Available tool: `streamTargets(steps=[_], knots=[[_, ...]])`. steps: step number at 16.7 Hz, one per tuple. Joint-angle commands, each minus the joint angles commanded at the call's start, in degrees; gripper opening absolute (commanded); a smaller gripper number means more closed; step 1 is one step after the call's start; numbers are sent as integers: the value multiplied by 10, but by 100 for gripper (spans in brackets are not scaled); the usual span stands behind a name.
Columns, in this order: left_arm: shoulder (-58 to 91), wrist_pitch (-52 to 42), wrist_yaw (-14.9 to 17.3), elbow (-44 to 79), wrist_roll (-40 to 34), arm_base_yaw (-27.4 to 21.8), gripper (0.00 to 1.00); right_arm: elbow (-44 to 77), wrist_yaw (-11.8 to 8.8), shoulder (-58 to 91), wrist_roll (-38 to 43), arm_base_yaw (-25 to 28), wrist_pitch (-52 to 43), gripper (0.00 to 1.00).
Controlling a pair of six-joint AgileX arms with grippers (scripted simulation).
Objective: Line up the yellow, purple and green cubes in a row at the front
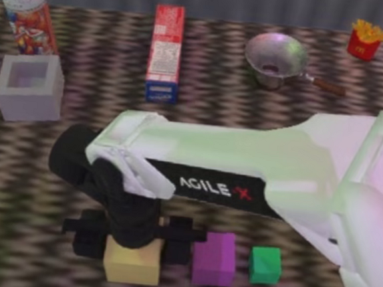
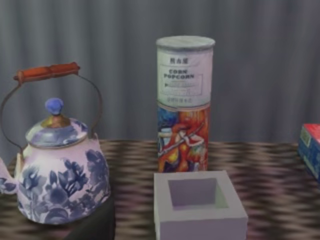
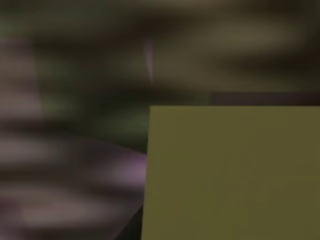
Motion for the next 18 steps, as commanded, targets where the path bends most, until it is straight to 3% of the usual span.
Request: streamTargets(steps=[2, 15, 18], knots=[[0, 0, 0, 0, 0, 0, 100, 0, 0, 0, 0, 0, 0, 0], [0, 0, 0, 0, 0, 0, 100, 0, 0, 0, 0, 0, 0, 98], [0, 0, 0, 0, 0, 0, 100, 0, 0, 0, 0, 0, 0, 100]])
